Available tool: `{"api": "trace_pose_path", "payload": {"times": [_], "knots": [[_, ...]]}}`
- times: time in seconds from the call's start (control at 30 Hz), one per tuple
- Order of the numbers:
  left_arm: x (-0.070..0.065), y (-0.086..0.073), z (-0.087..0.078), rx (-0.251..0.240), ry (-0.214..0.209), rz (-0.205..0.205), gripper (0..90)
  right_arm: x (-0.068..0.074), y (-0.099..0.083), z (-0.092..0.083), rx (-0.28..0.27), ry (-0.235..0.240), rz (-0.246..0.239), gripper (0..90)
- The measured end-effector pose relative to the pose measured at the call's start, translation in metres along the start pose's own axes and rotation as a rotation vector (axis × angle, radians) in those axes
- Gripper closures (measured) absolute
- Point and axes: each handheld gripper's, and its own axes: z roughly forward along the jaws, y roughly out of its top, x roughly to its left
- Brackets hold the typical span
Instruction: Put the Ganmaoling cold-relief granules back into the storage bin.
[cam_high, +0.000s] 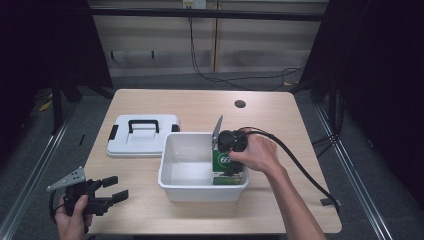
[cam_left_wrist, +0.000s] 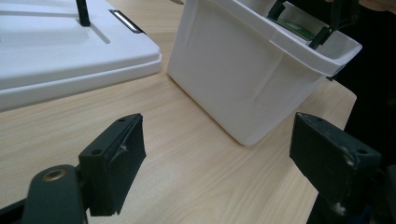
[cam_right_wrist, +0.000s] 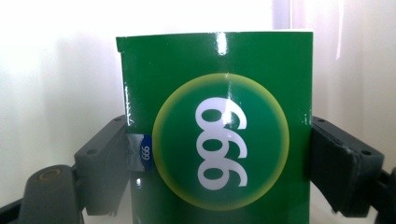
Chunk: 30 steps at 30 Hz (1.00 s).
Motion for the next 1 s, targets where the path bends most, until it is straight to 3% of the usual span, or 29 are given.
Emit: {"api": "trace_pose_path", "payload": {"times": [0.43, 1.0], "knots": [[0.0, 0.0, 0.0, 0.0, -0.001, 0.002, 18.2, 0.0, 0.0, 0.01, 0.023, -0.017, -0.011, 15.2], [0.0, 0.0, 0.0, -0.002, -0.002, 0.001, 18.2, 0.002, 0.0, 0.012, 0.041, -0.032, -0.006, 14.5]]}}
